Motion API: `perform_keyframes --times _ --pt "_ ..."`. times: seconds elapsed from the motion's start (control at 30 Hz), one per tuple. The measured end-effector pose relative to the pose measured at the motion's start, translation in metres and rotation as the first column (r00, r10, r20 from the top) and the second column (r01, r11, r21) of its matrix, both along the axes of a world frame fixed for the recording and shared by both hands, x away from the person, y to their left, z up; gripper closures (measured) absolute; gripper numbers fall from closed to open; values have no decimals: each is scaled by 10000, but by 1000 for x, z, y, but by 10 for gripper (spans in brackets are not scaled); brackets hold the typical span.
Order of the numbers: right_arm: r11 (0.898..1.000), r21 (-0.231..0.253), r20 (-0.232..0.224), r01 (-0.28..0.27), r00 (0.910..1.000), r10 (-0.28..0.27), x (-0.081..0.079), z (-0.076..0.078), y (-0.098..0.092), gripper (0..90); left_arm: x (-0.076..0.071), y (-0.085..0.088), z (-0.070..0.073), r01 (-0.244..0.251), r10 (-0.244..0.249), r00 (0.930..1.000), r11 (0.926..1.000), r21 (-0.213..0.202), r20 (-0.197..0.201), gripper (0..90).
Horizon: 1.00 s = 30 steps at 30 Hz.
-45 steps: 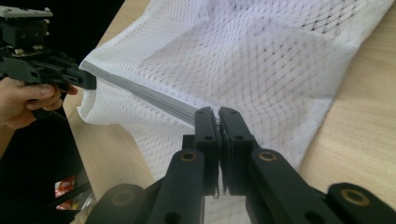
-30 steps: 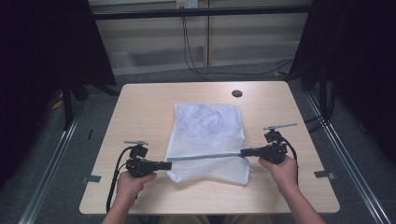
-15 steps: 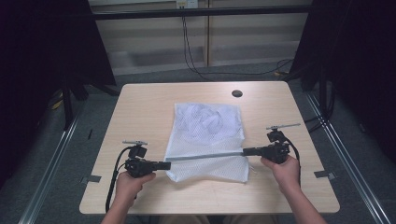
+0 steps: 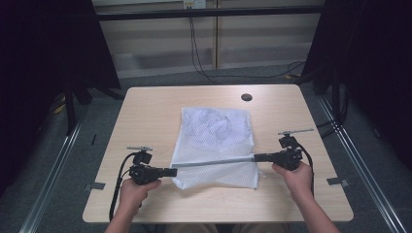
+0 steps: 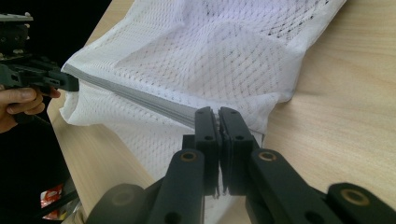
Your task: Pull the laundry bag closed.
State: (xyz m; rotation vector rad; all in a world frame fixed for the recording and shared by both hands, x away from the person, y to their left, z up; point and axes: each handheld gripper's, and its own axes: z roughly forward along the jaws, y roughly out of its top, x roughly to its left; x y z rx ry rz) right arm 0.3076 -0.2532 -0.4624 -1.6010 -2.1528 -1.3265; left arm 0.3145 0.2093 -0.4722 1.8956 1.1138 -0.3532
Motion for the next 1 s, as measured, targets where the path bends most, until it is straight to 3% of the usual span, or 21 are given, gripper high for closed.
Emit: perform_keyframes --times 0.43,0.6,0.7,0.9,1.0 --pt "9998 -155 -95 132 9999 -134 -1 -1 -2 869 0 0 -1 -45 45 10000 10000 12 -12 886" --pt "9994 -335 -4 30 10000 -30 -1 0 -1 868 -1 -1 1 151 -152 9998 9998 110 137 875" --pt "9986 -529 53 -2 10000 5 -1 1 -1 868 -2 -2 2 260 -264 9994 9995 186 244 818" --pt "9973 -714 164 163 9997 -152 -2 1 -4 858 -2 1 4 268 -287 9985 9988 402 475 623" --pt "9961 -850 257 236 9994 -215 -3 1 -3 791 -3 0 5 273 -298 9984 9983 524 487 572"
